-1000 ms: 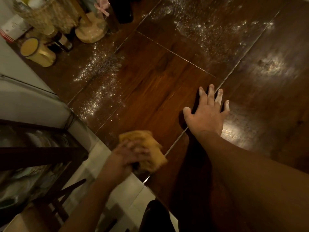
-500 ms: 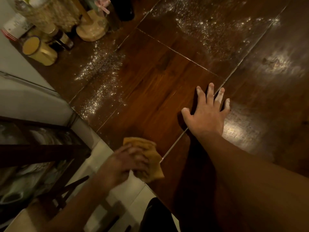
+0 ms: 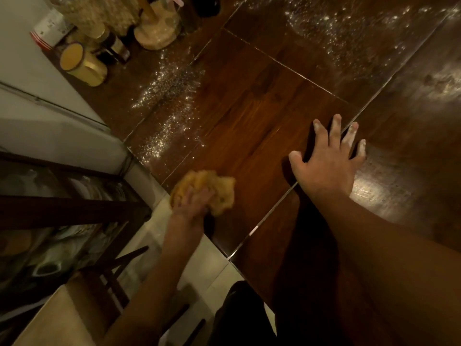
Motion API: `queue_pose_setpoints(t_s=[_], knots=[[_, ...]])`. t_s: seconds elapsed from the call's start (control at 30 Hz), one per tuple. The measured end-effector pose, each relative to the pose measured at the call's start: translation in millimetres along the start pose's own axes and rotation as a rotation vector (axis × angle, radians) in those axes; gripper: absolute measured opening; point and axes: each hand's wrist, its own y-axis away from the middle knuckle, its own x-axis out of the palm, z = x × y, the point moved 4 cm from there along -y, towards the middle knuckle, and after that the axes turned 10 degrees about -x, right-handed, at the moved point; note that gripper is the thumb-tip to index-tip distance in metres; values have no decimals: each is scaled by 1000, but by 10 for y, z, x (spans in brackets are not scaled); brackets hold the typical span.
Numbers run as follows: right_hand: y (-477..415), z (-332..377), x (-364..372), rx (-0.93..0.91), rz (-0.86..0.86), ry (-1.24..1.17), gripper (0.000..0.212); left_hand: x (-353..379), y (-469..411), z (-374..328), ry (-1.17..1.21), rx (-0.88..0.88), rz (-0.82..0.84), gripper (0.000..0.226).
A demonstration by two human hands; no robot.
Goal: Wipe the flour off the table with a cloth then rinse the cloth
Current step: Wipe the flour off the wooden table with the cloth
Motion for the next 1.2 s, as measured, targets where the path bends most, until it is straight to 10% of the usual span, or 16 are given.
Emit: queue_pose_setpoints(t_s=[0.17, 0.4, 0.47, 0.77, 1.03, 1.2], knots=[[6, -6, 20, 3, -10, -1, 78, -38, -340, -262, 15, -255, -199, 42], [-10, 6, -19, 3, -7, -5, 76, 512, 935, -207, -314, 367, 146, 61], [-11, 14, -25, 3, -15, -15, 75, 493, 911, -89, -353, 301, 287, 61], [-4, -2, 7, 5, -31, 10, 76, -109, -530, 105, -93, -327, -278, 38], [-1, 10, -3, 2, -30, 0, 76, 289, 76, -618, -53, 317, 31, 56], [0, -3, 12, 3, -32, -22, 75, -83, -726, -302, -13, 3, -212, 38]])
